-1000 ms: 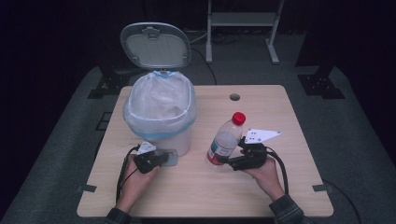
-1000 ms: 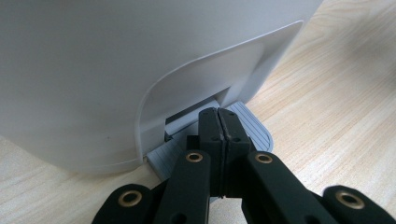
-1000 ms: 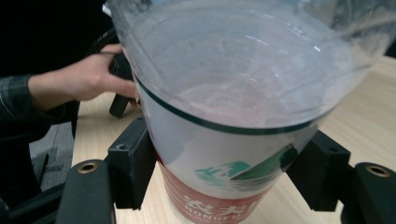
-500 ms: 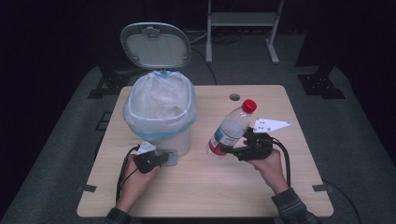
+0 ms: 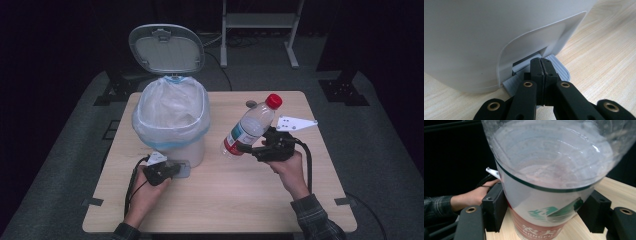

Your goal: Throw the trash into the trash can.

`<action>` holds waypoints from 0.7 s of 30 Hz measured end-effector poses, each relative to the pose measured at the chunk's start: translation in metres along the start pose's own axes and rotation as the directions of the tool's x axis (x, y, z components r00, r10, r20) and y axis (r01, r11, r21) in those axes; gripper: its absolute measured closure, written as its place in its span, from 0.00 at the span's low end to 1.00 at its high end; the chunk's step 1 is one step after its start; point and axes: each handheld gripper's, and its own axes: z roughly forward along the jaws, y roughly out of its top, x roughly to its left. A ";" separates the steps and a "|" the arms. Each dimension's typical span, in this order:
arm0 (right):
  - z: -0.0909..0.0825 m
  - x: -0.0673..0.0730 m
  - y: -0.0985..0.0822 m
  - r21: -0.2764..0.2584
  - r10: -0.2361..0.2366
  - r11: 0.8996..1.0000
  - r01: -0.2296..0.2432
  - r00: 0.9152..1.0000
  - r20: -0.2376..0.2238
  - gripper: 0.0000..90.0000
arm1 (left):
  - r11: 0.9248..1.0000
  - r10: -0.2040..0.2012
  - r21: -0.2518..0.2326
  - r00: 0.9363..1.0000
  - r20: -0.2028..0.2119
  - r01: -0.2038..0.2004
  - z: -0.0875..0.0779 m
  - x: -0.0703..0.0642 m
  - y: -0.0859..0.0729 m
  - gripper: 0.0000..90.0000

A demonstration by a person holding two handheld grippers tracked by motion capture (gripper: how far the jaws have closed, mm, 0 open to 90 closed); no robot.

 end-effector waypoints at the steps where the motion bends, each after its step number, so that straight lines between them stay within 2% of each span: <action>1: 0.000 0.000 0.002 -0.003 -0.003 1.000 0.003 1.000 0.002 0.33 | 1.000 0.000 0.000 1.000 0.000 0.000 0.000 0.000 0.000 0.99; 8: 0.000 -0.002 0.017 -0.022 -0.027 0.999 0.027 0.999 0.024 0.33 | 1.000 0.007 0.004 1.000 -0.001 -0.007 0.000 0.000 0.000 0.99; 21: 0.008 -0.001 0.046 -0.048 -0.056 0.997 0.057 0.998 0.024 0.33 | 1.000 0.009 0.003 1.000 -0.003 -0.009 0.000 0.000 0.000 0.99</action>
